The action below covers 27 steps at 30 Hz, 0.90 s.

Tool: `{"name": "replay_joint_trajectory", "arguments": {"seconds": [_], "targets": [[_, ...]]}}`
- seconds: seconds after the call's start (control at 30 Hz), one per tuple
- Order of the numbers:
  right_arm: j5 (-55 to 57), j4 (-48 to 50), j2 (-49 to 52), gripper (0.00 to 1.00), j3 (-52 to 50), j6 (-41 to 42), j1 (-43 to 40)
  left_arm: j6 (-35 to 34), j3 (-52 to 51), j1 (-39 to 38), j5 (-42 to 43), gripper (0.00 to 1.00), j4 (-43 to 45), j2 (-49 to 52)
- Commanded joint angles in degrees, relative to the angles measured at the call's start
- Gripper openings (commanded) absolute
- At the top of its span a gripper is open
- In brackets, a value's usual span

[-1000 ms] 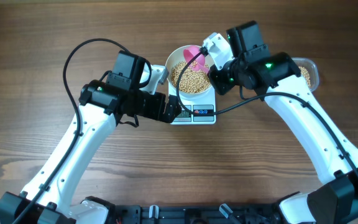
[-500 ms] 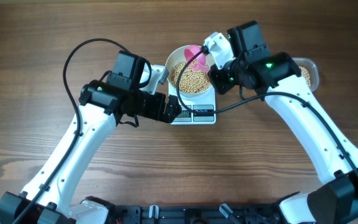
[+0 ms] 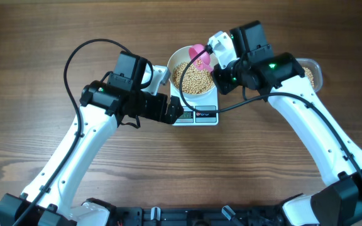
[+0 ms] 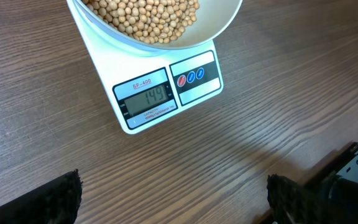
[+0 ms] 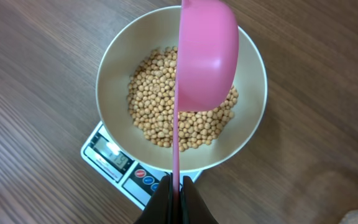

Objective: Scoop item into bowl and weigh 150g on scale
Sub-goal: 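Tilt the scoop over the bowl to trickle beans in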

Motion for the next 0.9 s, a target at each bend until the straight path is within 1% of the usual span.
{"name": "replay_joint_trajectory", "arguments": {"seconds": [0.0,0.07,0.17,0.23,0.33,0.57,0.73,0.87], "targets": [[-3.45,0.35,-0.55,0.04,1.42,5.11,-0.74,0.87,0.28,0.02,0.55,1.00,0.13,0.22],[-6.08,0.31,-0.55,0.04,1.42,7.78,-2.01,0.87,0.28,0.02,0.55,1.00,0.13,0.22],[-15.45,0.28,-0.55,0.04,1.42,8.13,-5.42,0.87,0.28,0.02,0.52,1.00,0.13,0.22],[-18.01,0.26,-0.55,0.04,1.42,8.90,-7.61,0.87,0.28,0.02,0.55,1.00,0.13,0.22],[-17.92,0.31,-0.55,0.04,1.42,8.92,-8.79,0.87,0.28,0.02,0.52,1.00,0.13,0.22],[-17.92,0.28,-0.55,0.04,1.42,7.13,-8.76,0.87,0.28,0.02,0.55,1.00,0.13,0.22],[-17.44,0.13,-0.55,0.04,1.42,4.61,-8.74,0.87,0.28,0.02,0.52,1.00,0.13,0.22],[-15.10,-0.15,-0.55,0.04,1.42,3.48,-8.70,0.87,0.28,0.02,0.52,1.00,0.13,0.22]]}}
